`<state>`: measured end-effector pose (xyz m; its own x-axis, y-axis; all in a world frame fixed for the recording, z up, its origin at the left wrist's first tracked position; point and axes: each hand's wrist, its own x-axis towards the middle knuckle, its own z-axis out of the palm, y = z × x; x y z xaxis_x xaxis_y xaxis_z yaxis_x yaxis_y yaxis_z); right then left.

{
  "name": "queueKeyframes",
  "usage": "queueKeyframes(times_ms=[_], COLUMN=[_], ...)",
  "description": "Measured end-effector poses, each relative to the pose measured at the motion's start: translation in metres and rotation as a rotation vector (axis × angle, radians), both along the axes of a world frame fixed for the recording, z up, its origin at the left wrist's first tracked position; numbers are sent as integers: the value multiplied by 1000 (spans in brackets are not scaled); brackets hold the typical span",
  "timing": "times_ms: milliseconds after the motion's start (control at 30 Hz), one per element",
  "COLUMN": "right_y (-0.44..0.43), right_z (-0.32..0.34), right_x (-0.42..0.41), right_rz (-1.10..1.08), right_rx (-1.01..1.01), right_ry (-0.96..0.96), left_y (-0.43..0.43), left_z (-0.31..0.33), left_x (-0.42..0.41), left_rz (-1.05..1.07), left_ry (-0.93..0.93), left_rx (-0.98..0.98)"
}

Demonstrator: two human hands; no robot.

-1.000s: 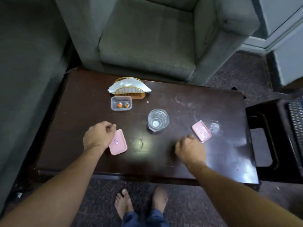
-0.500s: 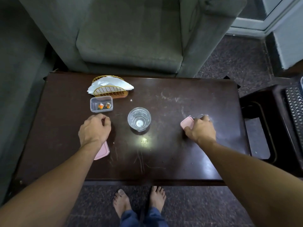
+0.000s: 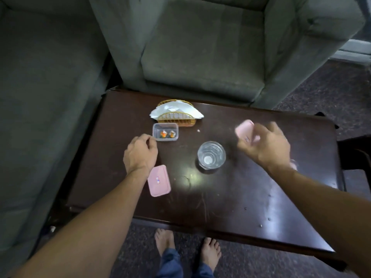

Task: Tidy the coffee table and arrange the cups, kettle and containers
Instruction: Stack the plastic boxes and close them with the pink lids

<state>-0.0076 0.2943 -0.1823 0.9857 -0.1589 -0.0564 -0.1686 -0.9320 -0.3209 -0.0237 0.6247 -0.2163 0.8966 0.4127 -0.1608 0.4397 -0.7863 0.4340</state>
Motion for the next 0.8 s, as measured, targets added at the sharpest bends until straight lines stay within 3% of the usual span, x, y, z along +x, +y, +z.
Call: queueKeyframes(times_ms=[100,267,567,800], right_y=[69,169,216,222], right_z=[23,20,-31,-44], right_x=[37,67,64,70], right_rz=[266,562,649,648], right_rx=[34,-96,-198,-194], right_ry=[-67,112,206,196], left_y=[20,38,46,48], left_z=[0,-7,-36,-49], left_x=[12,37,55,59], left_rz=[59,4,-63,-92], left_ry=[21,133,169,135], left_rx=[-93,-262,-512,-516])
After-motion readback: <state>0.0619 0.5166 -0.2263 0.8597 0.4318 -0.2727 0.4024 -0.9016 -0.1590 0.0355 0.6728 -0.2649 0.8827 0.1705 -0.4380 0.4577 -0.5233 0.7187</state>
